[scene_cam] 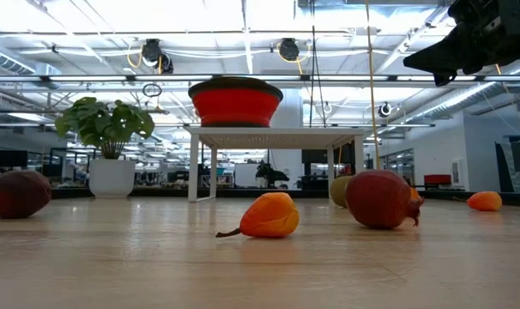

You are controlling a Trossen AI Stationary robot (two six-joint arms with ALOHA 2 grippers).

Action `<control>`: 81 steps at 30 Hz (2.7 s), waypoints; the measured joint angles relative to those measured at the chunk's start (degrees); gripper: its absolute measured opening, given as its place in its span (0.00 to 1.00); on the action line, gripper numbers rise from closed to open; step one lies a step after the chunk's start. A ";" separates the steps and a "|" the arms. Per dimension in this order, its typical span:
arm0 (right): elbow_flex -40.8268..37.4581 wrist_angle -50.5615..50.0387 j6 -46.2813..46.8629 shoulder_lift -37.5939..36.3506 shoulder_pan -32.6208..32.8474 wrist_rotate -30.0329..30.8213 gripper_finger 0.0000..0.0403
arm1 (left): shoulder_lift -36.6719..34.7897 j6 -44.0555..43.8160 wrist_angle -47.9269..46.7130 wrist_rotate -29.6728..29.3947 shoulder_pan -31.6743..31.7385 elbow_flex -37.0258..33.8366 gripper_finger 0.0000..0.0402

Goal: Pick & Place Fruit
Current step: Put the bottom left kiwi into the red strainer bowl

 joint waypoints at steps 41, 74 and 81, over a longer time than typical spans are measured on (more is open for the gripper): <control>-0.02 -3.41 -1.94 -0.01 -0.01 0.09 0.00 | 0.00 3.47 -49.03 -5.38 20.01 0.00 0.49; 0.00 -3.39 -1.14 -0.02 -0.01 0.48 0.00 | 0.00 35.65 -49.59 21.19 50.17 -0.01 0.49; 0.00 -3.41 -1.12 -0.02 0.01 0.50 0.00 | 0.04 35.48 -55.21 21.14 49.25 -0.01 0.53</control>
